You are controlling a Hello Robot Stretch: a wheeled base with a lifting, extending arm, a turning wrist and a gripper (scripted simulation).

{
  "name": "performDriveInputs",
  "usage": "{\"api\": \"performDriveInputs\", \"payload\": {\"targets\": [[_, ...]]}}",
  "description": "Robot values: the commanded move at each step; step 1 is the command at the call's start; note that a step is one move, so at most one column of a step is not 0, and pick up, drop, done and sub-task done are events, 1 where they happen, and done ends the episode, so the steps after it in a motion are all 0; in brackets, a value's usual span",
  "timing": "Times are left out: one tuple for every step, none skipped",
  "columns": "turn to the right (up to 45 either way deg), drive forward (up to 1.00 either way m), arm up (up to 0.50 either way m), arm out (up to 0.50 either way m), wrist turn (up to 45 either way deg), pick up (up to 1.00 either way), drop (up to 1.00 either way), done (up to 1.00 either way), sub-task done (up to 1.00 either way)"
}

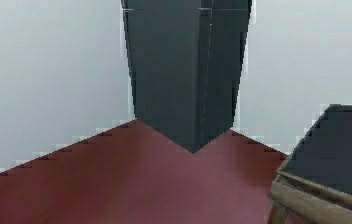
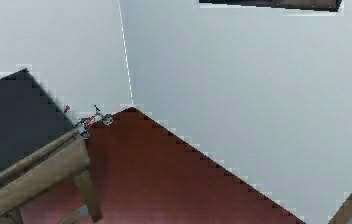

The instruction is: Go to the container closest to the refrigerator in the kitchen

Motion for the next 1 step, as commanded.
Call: {"api": "performDriveInputs", "payload": {"targets": [[0.0,0.65,0.00,0.00,0.0,0.00,0.00,0.00,0.00]]}}
